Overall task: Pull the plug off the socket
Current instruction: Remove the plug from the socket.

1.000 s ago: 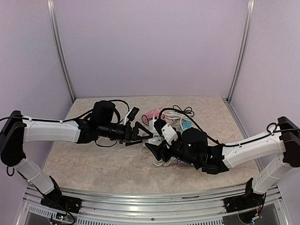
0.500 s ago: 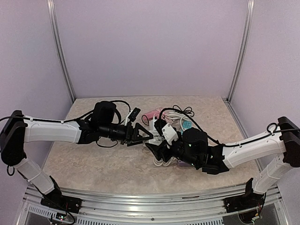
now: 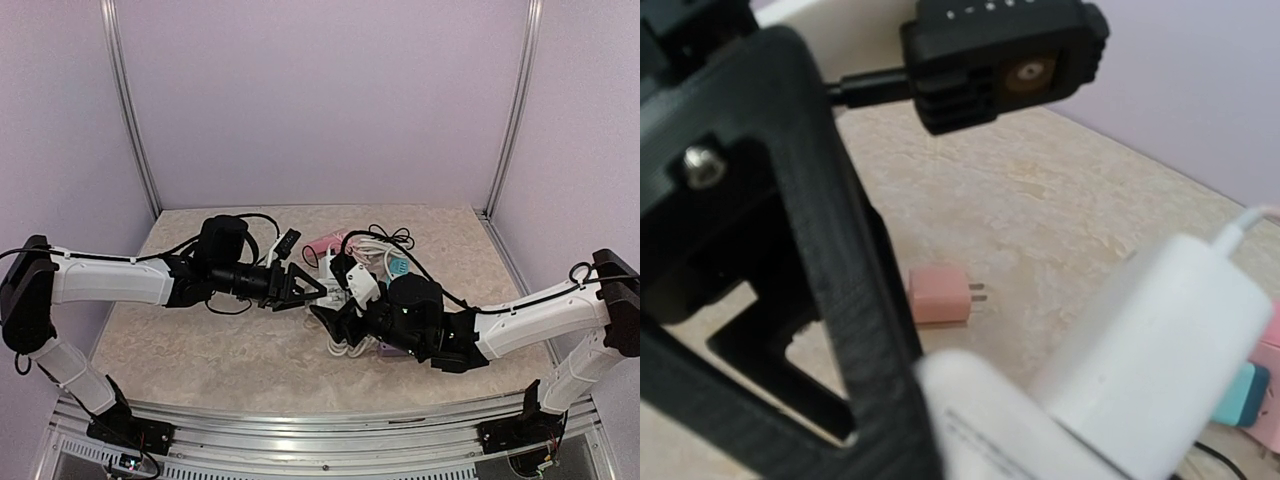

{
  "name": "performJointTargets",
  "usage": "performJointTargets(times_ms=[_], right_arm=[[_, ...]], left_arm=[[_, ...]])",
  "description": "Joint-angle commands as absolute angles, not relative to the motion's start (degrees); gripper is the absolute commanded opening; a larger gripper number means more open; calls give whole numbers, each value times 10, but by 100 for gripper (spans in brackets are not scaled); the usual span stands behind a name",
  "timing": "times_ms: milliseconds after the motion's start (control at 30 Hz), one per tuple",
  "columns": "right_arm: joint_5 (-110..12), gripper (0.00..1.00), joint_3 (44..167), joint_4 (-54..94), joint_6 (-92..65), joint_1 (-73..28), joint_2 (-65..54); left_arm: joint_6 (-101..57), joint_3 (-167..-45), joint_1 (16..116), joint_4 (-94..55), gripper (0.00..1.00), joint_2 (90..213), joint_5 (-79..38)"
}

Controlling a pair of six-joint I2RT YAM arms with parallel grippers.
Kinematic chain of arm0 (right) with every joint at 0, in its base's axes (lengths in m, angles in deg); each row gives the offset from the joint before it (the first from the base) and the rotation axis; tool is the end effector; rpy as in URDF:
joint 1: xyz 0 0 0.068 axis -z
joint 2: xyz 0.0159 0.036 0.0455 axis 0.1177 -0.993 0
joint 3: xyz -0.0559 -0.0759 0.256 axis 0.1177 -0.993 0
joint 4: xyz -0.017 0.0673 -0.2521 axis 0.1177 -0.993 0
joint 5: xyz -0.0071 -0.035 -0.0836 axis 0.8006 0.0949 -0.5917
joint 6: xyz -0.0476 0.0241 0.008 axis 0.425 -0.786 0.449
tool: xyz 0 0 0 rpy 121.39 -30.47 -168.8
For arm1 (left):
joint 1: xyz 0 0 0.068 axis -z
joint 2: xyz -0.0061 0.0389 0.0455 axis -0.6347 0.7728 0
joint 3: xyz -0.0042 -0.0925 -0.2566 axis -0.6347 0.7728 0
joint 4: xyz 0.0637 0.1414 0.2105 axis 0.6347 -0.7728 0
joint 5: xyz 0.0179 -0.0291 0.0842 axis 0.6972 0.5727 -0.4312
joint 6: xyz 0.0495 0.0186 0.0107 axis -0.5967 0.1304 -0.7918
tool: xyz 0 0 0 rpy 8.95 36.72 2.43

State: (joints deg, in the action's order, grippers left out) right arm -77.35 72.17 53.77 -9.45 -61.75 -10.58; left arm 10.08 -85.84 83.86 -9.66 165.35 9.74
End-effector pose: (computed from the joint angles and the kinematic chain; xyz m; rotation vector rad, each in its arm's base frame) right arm 0.1316 0.2990 0.2288 -0.7313 1.6274 0.5778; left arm 0.2271 -0.2537 0.2365 0.5235 2.2487 -1.5666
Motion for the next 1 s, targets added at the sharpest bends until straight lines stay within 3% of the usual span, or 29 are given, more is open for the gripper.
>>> performJointTargets(times_ms=[0, 133, 233, 300, 567, 833, 967], right_arm=[[-791, 25, 721, 631, -98, -623, -69], [-790, 71, 703, 639, -105, -623, -52], [-791, 90, 682, 650, -116, -623, -33], [-789, 98, 666, 658, -120, -623, -18], [-778, 100, 654, 605, -187, -596, 28], [-544, 100, 686, 515, -278, -497, 59], [-405, 100, 713, 459, -285, -451, 67]], left_arm=[[91, -868, 841, -102, 44, 1661, 105], [86, -873, 839, -104, 39, 1660, 100], [79, -878, 833, -111, 38, 1659, 96], [69, -884, 828, -127, 37, 1660, 98], [-12, -920, 805, -193, 33, 1654, 113], [-223, -1016, 786, -424, 31, 1624, 100], [-312, -1031, 779, -471, 30, 1610, 101]])
